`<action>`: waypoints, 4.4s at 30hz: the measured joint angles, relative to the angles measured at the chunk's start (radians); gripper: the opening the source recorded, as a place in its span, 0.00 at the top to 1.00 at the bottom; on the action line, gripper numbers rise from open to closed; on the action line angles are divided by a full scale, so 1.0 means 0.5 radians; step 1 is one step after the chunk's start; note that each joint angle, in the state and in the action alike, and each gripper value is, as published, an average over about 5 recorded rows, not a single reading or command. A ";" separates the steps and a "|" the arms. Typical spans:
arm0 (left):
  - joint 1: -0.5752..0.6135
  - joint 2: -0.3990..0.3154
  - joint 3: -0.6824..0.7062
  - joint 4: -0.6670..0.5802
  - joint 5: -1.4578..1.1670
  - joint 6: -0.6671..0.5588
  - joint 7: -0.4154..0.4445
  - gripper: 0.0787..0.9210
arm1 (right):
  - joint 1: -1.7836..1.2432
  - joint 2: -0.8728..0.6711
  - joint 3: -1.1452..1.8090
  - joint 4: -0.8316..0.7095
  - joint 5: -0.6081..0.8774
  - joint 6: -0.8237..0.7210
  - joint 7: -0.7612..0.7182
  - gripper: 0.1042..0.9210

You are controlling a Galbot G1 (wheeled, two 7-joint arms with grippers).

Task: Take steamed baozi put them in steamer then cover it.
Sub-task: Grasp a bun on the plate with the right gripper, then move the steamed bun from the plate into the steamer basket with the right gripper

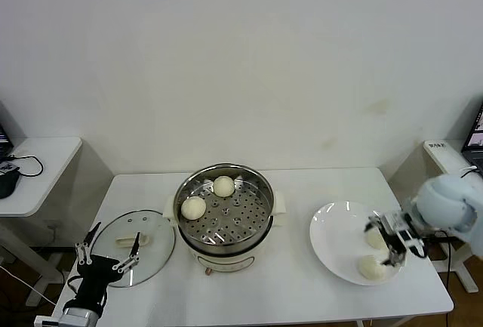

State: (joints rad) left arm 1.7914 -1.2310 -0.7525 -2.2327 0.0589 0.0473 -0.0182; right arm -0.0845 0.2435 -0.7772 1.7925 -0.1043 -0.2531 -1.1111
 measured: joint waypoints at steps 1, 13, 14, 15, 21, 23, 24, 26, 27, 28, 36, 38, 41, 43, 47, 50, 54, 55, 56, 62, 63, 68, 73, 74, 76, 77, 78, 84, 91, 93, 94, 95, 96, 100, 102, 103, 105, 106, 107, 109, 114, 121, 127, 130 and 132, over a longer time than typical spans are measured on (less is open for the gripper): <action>0.003 -0.001 0.000 0.001 0.002 0.000 0.000 0.12 | -0.058 -0.009 0.032 -0.004 -0.020 0.004 0.000 0.12; 0.000 -0.010 -0.010 0.025 0.008 0.000 -0.001 0.12 | -0.361 0.035 0.249 -0.136 -0.151 0.031 0.048 0.12; -0.004 -0.011 -0.010 0.029 0.008 0.000 -0.001 0.12 | -0.369 0.045 0.256 -0.149 -0.153 0.030 0.052 0.12; -0.007 -0.012 -0.009 0.031 0.008 0.000 -0.001 0.12 | -0.378 0.056 0.262 -0.161 -0.155 0.029 0.055 0.12; -0.018 -0.014 -0.005 0.042 0.009 0.000 0.000 0.12 | -0.430 0.122 0.293 -0.227 -0.179 0.016 0.070 0.13; -0.018 -0.013 -0.006 0.044 0.010 0.000 0.000 0.12 | -0.445 0.143 0.301 -0.246 -0.186 0.013 0.074 0.14; -0.018 -0.013 -0.007 0.045 0.010 0.000 0.000 0.12 | -0.450 0.154 0.305 -0.255 -0.189 0.011 0.077 0.15; -0.017 -0.012 -0.008 0.046 0.010 0.000 0.000 0.12 | -0.460 0.174 0.311 -0.274 -0.192 0.008 0.080 0.17; -0.016 -0.012 -0.009 0.047 0.010 0.000 0.000 0.12 | -0.465 0.183 0.314 -0.282 -0.193 0.006 0.081 0.19; -0.015 -0.012 -0.009 0.047 0.010 0.000 0.000 0.12 | -0.470 0.192 0.316 -0.290 -0.194 0.003 0.082 0.21; -0.006 -0.016 -0.013 0.047 0.010 0.000 0.001 0.12 | -0.501 0.231 0.326 -0.309 -0.199 -0.013 0.067 0.33; -0.005 -0.018 -0.013 0.047 0.011 0.000 0.001 0.12 | -0.502 0.235 0.329 -0.315 -0.201 -0.016 0.062 0.35; -0.006 -0.021 -0.011 0.046 0.013 0.000 0.001 0.12 | -0.501 0.240 0.333 -0.326 -0.202 -0.020 0.052 0.37; -0.006 -0.021 -0.010 0.045 0.013 0.000 0.001 0.12 | -0.499 0.244 0.334 -0.332 -0.202 -0.022 0.044 0.39; -0.004 -0.020 -0.013 0.040 0.013 0.000 0.001 0.12 | -0.488 0.246 0.336 -0.332 -0.197 -0.026 0.024 0.42; -0.003 -0.018 -0.016 0.037 0.013 0.000 0.001 0.12 | -0.471 0.242 0.334 -0.328 -0.187 -0.028 0.008 0.43; -0.007 -0.016 -0.016 0.037 0.013 0.000 0.001 0.12 | -0.427 0.226 0.317 -0.317 -0.162 -0.030 -0.016 0.45; -0.009 -0.015 -0.016 0.037 0.013 0.000 0.001 0.12 | -0.410 0.220 0.311 -0.313 -0.153 -0.031 -0.023 0.45; -0.011 -0.013 -0.015 0.037 0.013 0.000 0.001 0.12 | -0.391 0.215 0.305 -0.309 -0.144 -0.032 -0.028 0.45; -0.020 0.001 -0.015 0.028 0.010 0.000 0.000 0.12 | -0.214 0.200 0.257 -0.289 -0.059 -0.047 -0.057 0.46; -0.021 0.004 -0.015 0.026 0.009 0.000 0.000 0.12 | -0.173 0.202 0.247 -0.288 -0.040 -0.050 -0.061 0.46; -0.029 0.016 -0.016 0.020 0.007 0.000 0.000 0.12 | 0.076 0.230 0.178 -0.296 0.073 -0.067 -0.075 0.46; -0.034 0.027 -0.015 0.017 0.005 0.001 0.000 0.12 | 0.388 0.300 0.054 -0.320 0.204 -0.085 -0.082 0.45; -0.035 0.028 -0.016 0.017 0.003 0.001 0.000 0.12 | 0.458 0.320 0.024 -0.326 0.231 -0.088 -0.081 0.45; -0.039 0.031 -0.020 0.017 0.000 0.001 0.000 0.12 | 0.603 0.367 -0.044 -0.339 0.284 -0.096 -0.078 0.45; -0.041 0.032 -0.022 0.018 -0.002 0.001 0.000 0.12 | 0.676 0.396 -0.080 -0.346 0.311 -0.099 -0.075 0.45; -0.043 0.032 -0.023 0.020 -0.003 0.001 0.000 0.12 | 0.748 0.427 -0.117 -0.352 0.336 -0.102 -0.072 0.45; -0.054 0.025 -0.028 0.034 -0.005 0.002 -0.001 0.12 | 1.100 0.665 -0.331 -0.380 0.488 -0.124 -0.033 0.45; -0.060 0.005 -0.048 0.025 -0.003 0.010 -0.001 0.12 | 1.286 1.012 -0.504 -0.414 0.617 -0.138 0.049 0.45; -0.056 -0.002 -0.056 0.022 -0.003 0.011 0.000 0.12 | 1.303 1.116 -0.540 -0.430 0.631 -0.132 0.072 0.45; -0.053 -0.005 -0.060 0.020 -0.002 0.011 0.000 0.12 | 1.308 1.170 -0.558 -0.439 0.635 -0.126 0.084 0.45; -0.048 -0.008 -0.064 0.017 -0.002 0.011 0.000 0.12 | 1.310 1.222 -0.577 -0.449 0.637 -0.117 0.095 0.45; -0.044 -0.011 -0.069 0.014 -0.002 0.011 0.000 0.12 | 1.311 1.272 -0.596 -0.458 0.637 -0.108 0.106 0.45; -0.037 -0.026 -0.088 -0.001 -0.002 0.010 0.000 0.12 | 1.308 1.457 -0.675 -0.493 0.623 -0.048 0.154 0.45; -0.036 -0.035 -0.095 -0.008 -0.002 0.010 0.000 0.12 | 1.300 1.538 -0.715 -0.502 0.610 -0.008 0.176 0.45; -0.035 -0.039 -0.098 -0.011 -0.002 0.010 0.000 0.12 | 1.295 1.575 -0.735 -0.503 0.603 0.015 0.186 0.45; -0.031 -0.047 -0.103 -0.018 -0.002 0.010 0.000 0.12 | 1.283 1.639 -0.776 -0.501 0.586 0.060 0.201 0.45; -0.030 -0.051 -0.105 -0.021 -0.002 0.010 0.000 0.12 | 1.276 1.665 -0.796 -0.497 0.577 0.083 0.208 0.45; -0.028 -0.054 -0.108 -0.024 -0.002 0.010 0.000 0.12 | 1.268 1.689 -0.814 -0.493 0.566 0.105 0.213 0.45; -0.024 -0.059 -0.113 -0.028 -0.003 0.010 0.000 0.12 | 1.250 1.728 -0.851 -0.485 0.539 0.151 0.220 0.45; -0.022 -0.068 -0.121 -0.033 -0.005 0.010 0.000 0.12 | 1.206 1.790 -0.925 -0.466 0.455 0.277 0.219 0.45; -0.030 -0.078 -0.114 -0.032 -0.006 0.008 0.000 0.12 | 1.183 1.849 -0.985 -0.433 0.359 0.433 0.214 0.45; -0.030 -0.079 -0.111 -0.028 -0.007 0.006 0.000 0.12 | 1.162 1.863 -1.004 -0.437 0.283 0.533 0.213 0.38; -0.031 -0.075 -0.111 -0.024 -0.009 0.005 0.000 0.12 | 1.165 1.858 -1.004 -0.443 0.249 0.572 0.213 0.28; -0.034 -0.072 -0.111 -0.023 -0.010 0.004 0.000 0.12 | 1.173 1.848 -1.000 -0.448 0.231 0.591 0.211 0.21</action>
State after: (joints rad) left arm 1.7746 -1.2671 -0.8079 -2.2442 0.0541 0.0495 -0.0184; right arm 0.5022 1.1675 -1.2772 1.5684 0.0114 0.0422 -1.0058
